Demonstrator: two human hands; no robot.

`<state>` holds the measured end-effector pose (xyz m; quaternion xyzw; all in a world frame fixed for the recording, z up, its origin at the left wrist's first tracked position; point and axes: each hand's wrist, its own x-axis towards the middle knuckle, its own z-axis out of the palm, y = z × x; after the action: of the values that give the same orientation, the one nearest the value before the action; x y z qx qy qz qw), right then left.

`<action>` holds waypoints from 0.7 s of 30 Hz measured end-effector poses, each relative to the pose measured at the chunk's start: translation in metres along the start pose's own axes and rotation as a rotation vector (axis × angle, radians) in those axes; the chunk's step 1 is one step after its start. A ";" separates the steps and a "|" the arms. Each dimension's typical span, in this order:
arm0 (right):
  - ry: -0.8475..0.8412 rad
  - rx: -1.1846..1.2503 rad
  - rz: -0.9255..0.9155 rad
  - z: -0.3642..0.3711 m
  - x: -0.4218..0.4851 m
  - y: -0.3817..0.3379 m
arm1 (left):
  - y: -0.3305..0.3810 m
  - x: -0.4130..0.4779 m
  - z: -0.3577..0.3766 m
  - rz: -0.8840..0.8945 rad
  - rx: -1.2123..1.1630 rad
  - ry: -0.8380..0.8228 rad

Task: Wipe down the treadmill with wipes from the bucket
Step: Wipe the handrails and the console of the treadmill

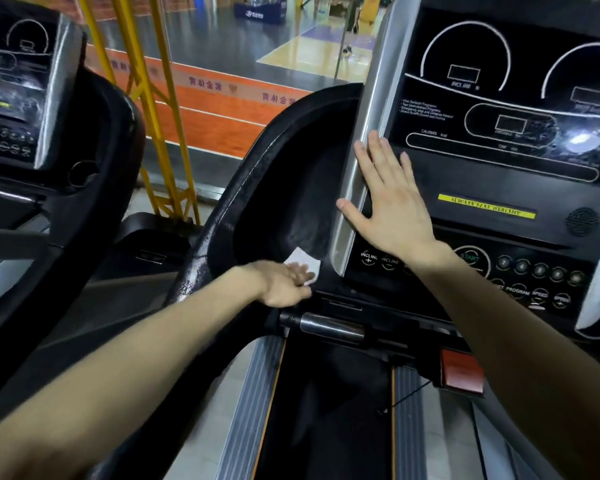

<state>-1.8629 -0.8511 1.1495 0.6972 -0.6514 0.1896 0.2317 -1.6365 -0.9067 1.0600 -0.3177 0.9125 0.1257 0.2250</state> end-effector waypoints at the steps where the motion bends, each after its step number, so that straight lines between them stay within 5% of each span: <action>1: 0.002 -0.002 -0.004 0.001 0.000 0.001 | 0.009 0.000 0.007 0.025 -0.041 0.008; 7: 0.007 0.009 -0.007 0.003 0.000 0.000 | -0.006 -0.029 0.000 -0.111 0.094 0.057; 11: 0.014 0.016 -0.009 0.005 -0.001 0.001 | 0.035 -0.018 0.009 0.040 -0.131 0.106; 21: -0.035 0.106 -0.011 0.000 0.001 0.001 | 0.006 -0.031 0.022 -0.151 0.185 0.576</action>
<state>-1.8639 -0.8519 1.1504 0.7154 -0.6403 0.2104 0.1843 -1.6115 -0.8780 1.0563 -0.3856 0.9200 -0.0700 -0.0064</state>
